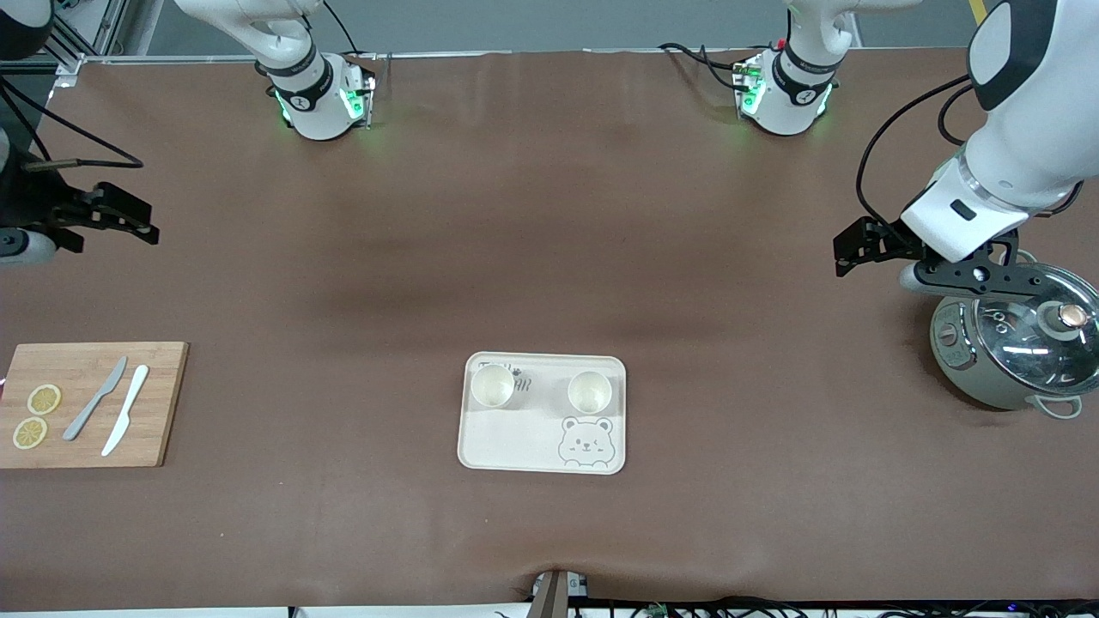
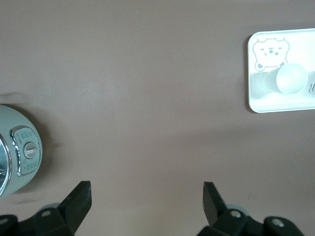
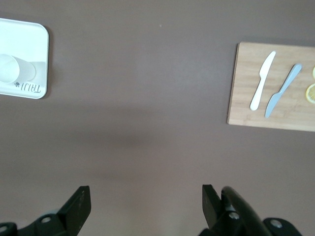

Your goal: Place white IKEA cup upright on tray with both arms

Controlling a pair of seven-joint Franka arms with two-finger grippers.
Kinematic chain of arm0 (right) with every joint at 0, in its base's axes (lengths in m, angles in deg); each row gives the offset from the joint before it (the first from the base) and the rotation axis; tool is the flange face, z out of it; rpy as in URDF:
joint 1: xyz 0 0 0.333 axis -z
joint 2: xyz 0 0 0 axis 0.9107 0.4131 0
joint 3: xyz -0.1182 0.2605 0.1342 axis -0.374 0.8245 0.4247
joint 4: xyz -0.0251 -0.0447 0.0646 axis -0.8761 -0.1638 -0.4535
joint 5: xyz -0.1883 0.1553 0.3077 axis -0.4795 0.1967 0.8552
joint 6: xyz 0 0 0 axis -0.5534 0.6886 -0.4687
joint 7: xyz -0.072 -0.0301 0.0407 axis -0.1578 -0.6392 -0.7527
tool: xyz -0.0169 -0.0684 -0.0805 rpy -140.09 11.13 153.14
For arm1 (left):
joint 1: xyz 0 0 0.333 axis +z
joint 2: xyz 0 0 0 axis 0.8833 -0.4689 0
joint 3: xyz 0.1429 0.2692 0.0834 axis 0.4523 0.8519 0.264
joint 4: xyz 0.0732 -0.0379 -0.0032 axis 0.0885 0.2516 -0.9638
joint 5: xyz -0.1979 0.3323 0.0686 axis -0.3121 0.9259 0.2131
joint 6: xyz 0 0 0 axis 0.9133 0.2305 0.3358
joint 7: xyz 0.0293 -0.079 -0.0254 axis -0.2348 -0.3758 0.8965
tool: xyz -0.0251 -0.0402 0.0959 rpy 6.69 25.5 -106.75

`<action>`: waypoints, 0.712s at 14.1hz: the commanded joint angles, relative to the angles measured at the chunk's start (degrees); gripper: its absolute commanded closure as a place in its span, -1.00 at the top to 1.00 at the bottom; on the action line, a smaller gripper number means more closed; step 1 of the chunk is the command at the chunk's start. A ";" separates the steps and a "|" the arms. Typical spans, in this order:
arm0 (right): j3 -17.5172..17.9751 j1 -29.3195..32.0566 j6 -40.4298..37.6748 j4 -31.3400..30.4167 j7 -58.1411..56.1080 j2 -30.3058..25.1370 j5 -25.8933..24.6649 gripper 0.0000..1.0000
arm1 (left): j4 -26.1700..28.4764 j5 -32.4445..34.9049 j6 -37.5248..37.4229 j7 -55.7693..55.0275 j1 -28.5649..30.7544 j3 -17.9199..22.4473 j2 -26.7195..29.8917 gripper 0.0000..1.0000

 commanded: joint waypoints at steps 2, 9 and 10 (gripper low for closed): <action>-2.65 0.42 -5.21 2.83 -4.84 -0.02 1.41 1.00 | -0.56 -0.74 -0.90 0.08 0.32 -0.30 -0.22 1.00; -2.83 0.51 -6.28 3.28 -7.93 -1.60 0.45 1.00 | -0.30 -0.74 -0.90 0.34 0.40 -0.30 -0.22 1.00; -2.83 0.51 -7.15 3.01 -7.85 -1.86 0.45 1.00 | -0.30 -0.74 -0.90 0.25 0.32 -0.30 -0.31 1.00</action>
